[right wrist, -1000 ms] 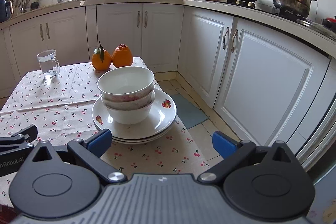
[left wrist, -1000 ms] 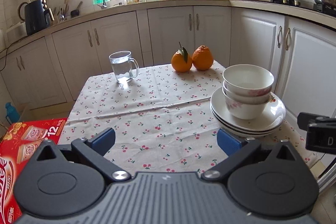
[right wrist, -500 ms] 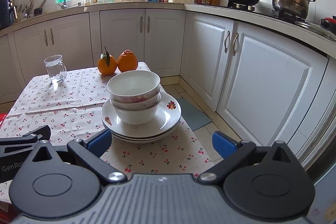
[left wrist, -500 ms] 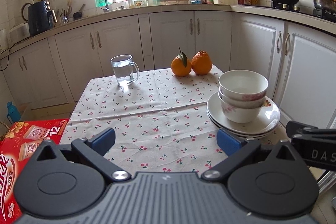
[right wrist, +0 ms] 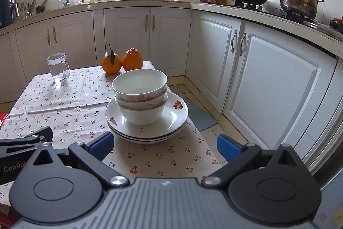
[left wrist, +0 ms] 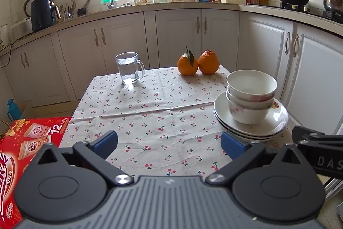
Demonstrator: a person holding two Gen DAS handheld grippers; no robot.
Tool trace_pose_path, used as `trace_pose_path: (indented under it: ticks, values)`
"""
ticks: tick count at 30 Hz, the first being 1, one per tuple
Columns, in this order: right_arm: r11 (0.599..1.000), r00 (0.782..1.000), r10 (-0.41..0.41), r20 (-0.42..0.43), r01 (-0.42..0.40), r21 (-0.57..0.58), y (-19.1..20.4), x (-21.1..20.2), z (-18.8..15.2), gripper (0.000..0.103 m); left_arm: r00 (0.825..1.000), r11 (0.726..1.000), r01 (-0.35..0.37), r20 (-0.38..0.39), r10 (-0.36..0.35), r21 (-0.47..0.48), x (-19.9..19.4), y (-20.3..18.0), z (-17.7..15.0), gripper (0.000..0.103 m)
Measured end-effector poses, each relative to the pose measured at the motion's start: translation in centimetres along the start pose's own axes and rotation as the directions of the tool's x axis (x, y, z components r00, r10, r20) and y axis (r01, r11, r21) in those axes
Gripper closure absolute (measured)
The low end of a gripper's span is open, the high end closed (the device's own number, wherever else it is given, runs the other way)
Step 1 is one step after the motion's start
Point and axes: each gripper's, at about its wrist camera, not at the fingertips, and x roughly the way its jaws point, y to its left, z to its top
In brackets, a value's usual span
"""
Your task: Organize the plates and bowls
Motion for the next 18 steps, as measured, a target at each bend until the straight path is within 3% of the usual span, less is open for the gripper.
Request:
trace_pose_path:
  ticks: [18]
  values:
    - [1.0,1.0,-0.001,0.01,0.001,0.001,-0.18,-0.14,0.08,0.0,1.0,1.0,-0.003,0.003,0.003,-0.003,-0.09,-0.01,0.12,0.002]
